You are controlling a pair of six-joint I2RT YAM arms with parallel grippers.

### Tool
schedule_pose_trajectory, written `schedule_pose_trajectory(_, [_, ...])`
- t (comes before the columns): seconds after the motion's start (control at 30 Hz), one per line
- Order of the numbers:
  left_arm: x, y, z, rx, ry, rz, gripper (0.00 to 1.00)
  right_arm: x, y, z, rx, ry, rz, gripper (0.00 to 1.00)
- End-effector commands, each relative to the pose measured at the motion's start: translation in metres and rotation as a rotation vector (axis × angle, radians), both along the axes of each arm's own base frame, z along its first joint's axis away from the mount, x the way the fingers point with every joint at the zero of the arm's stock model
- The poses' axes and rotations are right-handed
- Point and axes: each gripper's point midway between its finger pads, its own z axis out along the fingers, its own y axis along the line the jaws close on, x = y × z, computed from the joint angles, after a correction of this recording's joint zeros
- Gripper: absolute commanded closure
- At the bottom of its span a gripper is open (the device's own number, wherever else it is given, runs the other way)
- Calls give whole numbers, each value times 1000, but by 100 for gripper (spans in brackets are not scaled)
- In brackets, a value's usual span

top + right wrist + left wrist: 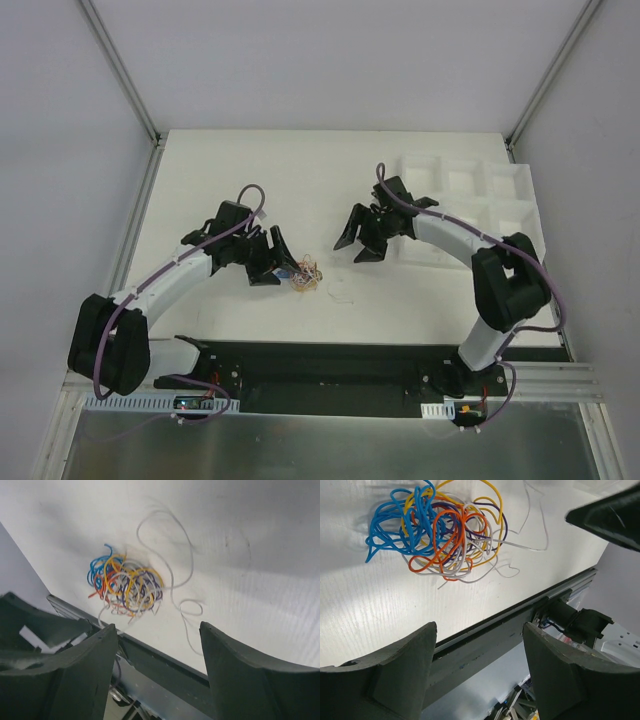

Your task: Untangle the cables

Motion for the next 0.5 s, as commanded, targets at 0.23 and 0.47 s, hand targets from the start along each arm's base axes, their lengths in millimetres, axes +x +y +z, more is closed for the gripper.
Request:
schedule_pose_trajectory(0.23, [-11, 5, 7, 57, -9, -150, 34, 27, 40, -53, 91, 121, -129, 34])
schedule_pose_trajectory(0.47, [-15, 5, 5, 85, -15, -221, 40, 9, 77, -58, 159, 124, -30, 52])
